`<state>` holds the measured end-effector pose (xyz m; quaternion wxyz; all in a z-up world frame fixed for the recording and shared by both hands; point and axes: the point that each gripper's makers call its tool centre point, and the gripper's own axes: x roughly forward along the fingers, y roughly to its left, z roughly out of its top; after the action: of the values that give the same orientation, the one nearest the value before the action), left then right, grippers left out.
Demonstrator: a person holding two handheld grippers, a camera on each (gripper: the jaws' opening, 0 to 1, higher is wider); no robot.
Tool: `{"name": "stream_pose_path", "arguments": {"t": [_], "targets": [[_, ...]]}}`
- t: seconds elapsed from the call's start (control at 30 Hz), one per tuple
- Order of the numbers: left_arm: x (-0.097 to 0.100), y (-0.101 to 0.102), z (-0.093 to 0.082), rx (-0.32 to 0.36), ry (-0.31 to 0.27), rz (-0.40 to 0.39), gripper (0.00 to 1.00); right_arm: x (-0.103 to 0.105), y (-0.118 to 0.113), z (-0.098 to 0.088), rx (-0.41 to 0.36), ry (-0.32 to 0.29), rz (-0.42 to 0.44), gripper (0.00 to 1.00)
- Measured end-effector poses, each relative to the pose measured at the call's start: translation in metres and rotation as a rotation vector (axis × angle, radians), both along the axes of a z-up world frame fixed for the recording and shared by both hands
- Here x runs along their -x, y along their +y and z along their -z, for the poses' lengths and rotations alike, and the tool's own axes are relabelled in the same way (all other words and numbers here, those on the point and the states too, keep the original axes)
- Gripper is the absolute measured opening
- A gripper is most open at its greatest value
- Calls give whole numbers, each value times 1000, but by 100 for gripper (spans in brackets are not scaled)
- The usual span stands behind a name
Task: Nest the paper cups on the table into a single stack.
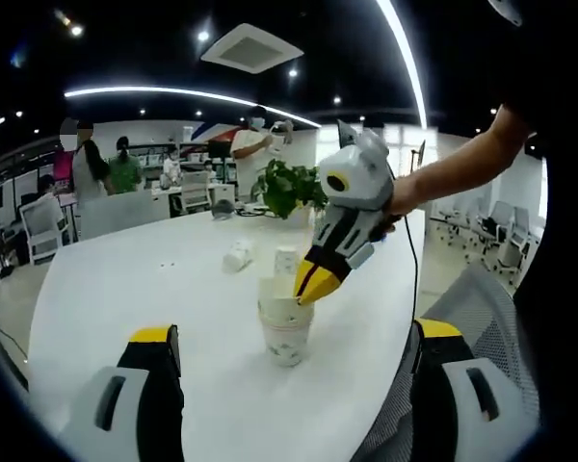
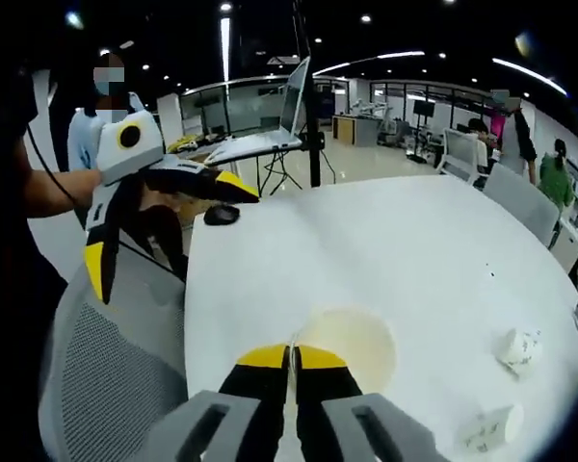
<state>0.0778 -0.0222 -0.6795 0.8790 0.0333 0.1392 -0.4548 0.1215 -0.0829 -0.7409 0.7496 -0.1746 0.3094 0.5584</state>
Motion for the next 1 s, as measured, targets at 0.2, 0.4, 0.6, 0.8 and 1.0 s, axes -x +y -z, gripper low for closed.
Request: {"name": "stream_pose_path", "arguments": {"t": [0.2,0.4,0.6,0.8,1.0], "targets": [[2,1,3,-5,7,3,99,2,4,13,3,30,2,0],[2,1,3,-7,9,6,99,3,4,20,10,41,3,0],[2,0,2,-8,9,11,99,3,6,20,-1,30,0,0],[3,-3,0,-12,7,17,99,6,5,16,-9,9,-12,4],[1,-2,1,-13,5,21,99,2,0,2,-35,-9,2,6]]}}
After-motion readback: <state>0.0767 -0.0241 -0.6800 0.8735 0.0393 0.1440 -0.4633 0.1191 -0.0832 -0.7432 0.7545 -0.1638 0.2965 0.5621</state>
